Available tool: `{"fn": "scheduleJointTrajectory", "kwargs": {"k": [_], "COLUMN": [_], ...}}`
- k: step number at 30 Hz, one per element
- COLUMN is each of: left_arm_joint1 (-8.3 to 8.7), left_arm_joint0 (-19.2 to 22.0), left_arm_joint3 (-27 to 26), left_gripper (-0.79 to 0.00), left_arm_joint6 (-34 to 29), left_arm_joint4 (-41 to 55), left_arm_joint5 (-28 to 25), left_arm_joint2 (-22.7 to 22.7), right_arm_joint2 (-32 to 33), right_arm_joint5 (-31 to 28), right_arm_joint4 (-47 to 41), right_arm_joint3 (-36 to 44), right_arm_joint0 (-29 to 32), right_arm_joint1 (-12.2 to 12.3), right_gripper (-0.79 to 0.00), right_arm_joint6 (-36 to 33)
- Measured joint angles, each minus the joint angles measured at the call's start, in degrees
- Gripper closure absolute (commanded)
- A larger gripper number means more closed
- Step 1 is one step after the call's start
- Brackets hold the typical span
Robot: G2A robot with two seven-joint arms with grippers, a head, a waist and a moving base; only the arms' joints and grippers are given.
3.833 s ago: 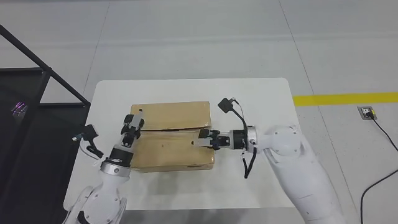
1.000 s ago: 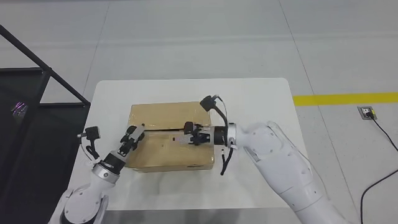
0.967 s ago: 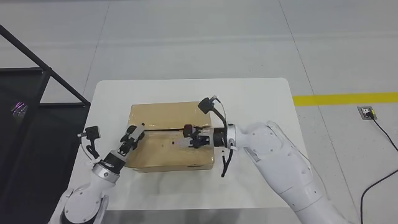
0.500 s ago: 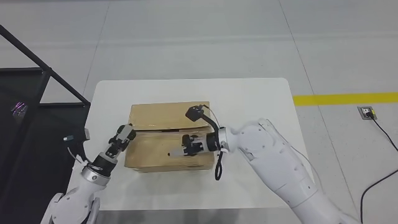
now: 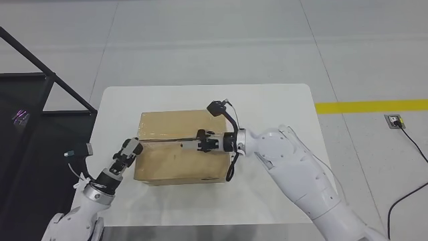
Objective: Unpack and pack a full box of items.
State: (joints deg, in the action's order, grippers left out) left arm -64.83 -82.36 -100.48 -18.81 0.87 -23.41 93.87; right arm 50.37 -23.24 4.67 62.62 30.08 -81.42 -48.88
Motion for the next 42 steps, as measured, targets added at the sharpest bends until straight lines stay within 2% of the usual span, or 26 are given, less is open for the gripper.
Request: {"fn": "scheduleJointTrajectory", "kwargs": {"k": [4,10,18,22,26,31,34,38,42], "left_arm_joint1": [-0.05,-0.10,-0.08,-0.03,0.06,0.05,-0.04,-0.20,-0.32], "left_arm_joint0": [0.10,0.25,-0.56,-1.18,-0.78,0.81,1.52,1.78,1.27], "left_arm_joint3": [0.15,0.33,0.54,1.72,5.24,9.68,11.06,11.05,10.31], "left_gripper": [-0.785,-0.785,-0.785,-0.785,-0.785,-0.785,-0.785,-0.785,-0.785], "left_arm_joint6": [0.02,0.04,1.49,3.24,4.34,4.40,3.79,3.18,3.00], "left_arm_joint4": [-0.30,-0.53,0.07,-0.33,-0.63,-1.62,-2.45,-3.12,-3.76], "left_arm_joint5": [0.07,0.04,-0.78,-1.13,-0.30,0.66,0.59,-0.22,-1.02], "left_arm_joint2": [-0.33,-0.54,1.33,3.16,4.98,4.67,3.44,1.79,0.76], "right_arm_joint2": [0.51,1.26,1.56,1.88,2.39,2.85,2.47,1.23,0.04], "right_arm_joint5": [-0.27,2.42,5.46,2.04,-3.19,-7.57,-4.77,2.19,4.93], "right_arm_joint4": [-0.52,-2.15,-5.73,-6.02,-5.23,-4.19,-3.02,-2.09,-3.42], "right_arm_joint3": [-0.34,-2.10,-4.60,-4.34,-2.79,0.08,0.58,-0.77,-3.08], "right_arm_joint0": [0.21,-0.19,-1.30,-0.93,0.06,1.57,1.23,-0.47,-2.31], "right_arm_joint1": [0.00,-0.25,-0.74,-0.63,-0.13,0.59,0.66,-0.06,-0.81], "right_gripper": [-0.785,-0.785,-0.785,-0.785,-0.785,-0.785,-0.785,-0.785,-0.785], "right_arm_joint6": [1.07,3.01,1.50,0.50,-1.89,-5.29,-6.04,-3.00,-3.07]}}
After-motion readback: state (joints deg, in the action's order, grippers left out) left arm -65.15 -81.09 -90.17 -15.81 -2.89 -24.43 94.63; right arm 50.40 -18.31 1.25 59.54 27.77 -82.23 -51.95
